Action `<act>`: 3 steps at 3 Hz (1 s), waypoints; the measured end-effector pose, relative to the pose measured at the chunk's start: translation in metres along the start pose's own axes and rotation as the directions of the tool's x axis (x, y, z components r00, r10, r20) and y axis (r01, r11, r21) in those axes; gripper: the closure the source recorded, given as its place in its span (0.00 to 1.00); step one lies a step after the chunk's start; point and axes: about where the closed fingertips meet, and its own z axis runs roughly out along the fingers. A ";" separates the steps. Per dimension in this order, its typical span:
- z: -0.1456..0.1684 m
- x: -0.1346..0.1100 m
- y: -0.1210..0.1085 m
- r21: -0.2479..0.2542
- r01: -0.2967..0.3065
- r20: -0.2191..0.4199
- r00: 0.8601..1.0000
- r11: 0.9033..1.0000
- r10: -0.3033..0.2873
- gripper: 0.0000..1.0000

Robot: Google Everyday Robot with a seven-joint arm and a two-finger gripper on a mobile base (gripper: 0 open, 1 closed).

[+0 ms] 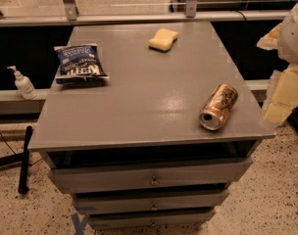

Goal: Move sponge near blue chip bag

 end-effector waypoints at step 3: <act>0.047 -0.038 -0.066 0.053 -0.138 0.174 0.977 0.989 0.127 0.00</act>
Offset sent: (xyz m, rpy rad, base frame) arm 0.0842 0.0187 -0.0282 0.1648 -0.0875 -0.1030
